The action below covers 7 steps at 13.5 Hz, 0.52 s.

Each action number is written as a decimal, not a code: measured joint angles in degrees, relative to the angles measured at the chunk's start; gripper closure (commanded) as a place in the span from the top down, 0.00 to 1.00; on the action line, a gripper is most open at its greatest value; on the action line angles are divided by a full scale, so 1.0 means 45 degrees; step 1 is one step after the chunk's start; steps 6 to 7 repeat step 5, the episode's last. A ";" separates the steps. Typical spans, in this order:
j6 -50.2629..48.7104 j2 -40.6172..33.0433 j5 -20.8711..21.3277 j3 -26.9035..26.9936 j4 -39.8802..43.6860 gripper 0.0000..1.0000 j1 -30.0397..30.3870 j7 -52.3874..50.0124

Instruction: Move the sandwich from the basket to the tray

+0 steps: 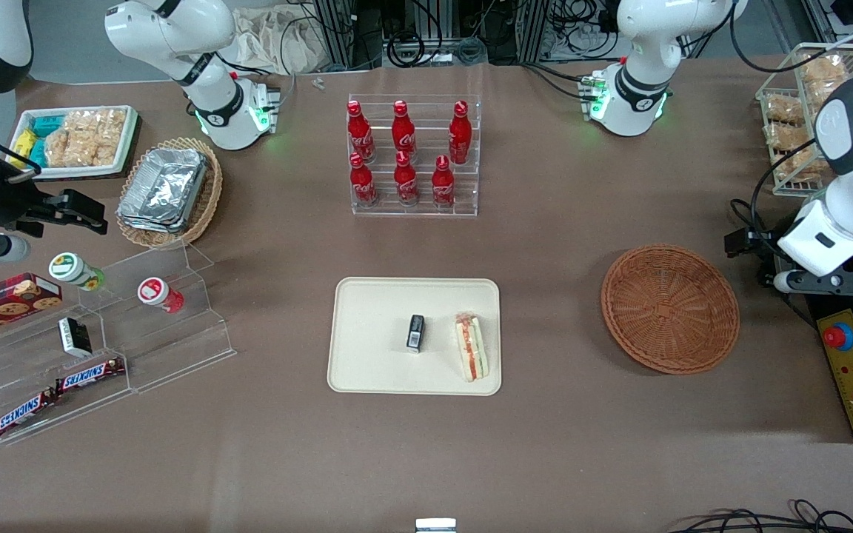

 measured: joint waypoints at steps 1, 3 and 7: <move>-0.0012 -0.0018 -0.0009 -0.0031 0.0057 1.00 -0.0033 0.0000; -0.0597 0.0087 -0.0009 -0.0159 0.0528 1.00 -0.0114 0.0000; -0.1360 0.0418 -0.0008 -0.0322 0.1385 1.00 -0.0168 0.0000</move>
